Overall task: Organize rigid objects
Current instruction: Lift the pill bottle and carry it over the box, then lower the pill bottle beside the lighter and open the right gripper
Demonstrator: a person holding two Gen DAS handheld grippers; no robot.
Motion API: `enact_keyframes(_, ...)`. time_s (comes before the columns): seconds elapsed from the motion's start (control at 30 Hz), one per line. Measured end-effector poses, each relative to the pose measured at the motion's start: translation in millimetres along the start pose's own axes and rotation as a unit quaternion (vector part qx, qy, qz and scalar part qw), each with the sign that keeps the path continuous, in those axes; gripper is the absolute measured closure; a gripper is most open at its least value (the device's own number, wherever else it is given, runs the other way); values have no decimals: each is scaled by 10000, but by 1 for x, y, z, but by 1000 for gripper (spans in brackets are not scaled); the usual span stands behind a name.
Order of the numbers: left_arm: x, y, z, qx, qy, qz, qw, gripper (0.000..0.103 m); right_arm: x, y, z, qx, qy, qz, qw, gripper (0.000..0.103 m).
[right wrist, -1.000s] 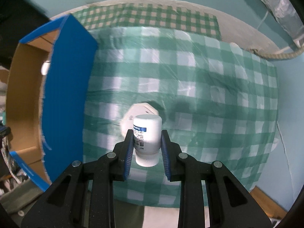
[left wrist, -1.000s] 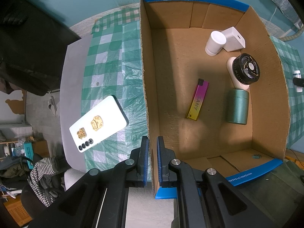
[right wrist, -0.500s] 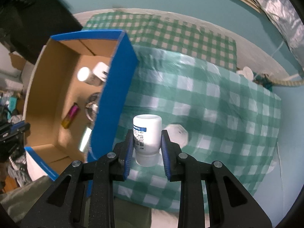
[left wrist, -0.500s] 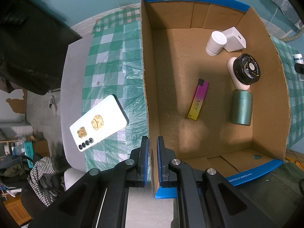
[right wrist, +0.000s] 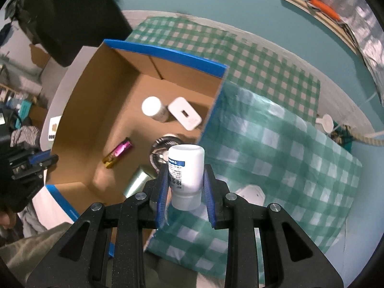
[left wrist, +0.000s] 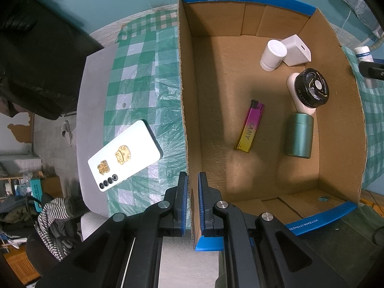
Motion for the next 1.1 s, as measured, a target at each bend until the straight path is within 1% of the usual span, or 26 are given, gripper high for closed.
enact_keyframes(0.37,0,0,0,-4,2,3,10000,95,21,32,10,-541,164,57,9984,77)
enact_keyframes(0.6,0,0,0,-1,3,3,10000,95,30,41,8,-793,307,7,9964,77)
enact_keyframes(0.8,0,0,-1,-1,3,5,10000,95,28,42,8,-878,268,-54,9958,76)
enact_keyframes(0.83,0,0,-1,-1,0,6,10000,95,27,42,8,-873,269,-62,9958,74)
enact_keyframes(0.87,0,0,-1,-1,0,7,10000,95,27,42,8,-874,273,-87,9958,68)
enact_keyframes(0.9,0,0,-1,-2,0,7,10000,95,26,42,9,-875,261,-122,9957,64)
enact_keyframes(0.93,0,0,-1,-4,0,5,10000,95,25,41,9,-880,228,-168,9957,59)
enact_keyframes(1.1,0,0,0,-7,5,7,10000,95,19,37,10,-810,160,-211,9964,58)
Point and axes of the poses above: each gripper's, at about its wrist camera, not at the fingertips, and x roughly the way its jaws point, y to its left, z to its top, the point moved 5 cm from there along x, roughly the way its jaws point, and after that the axes turned 1 degree about -x, right-handed, at the moved point
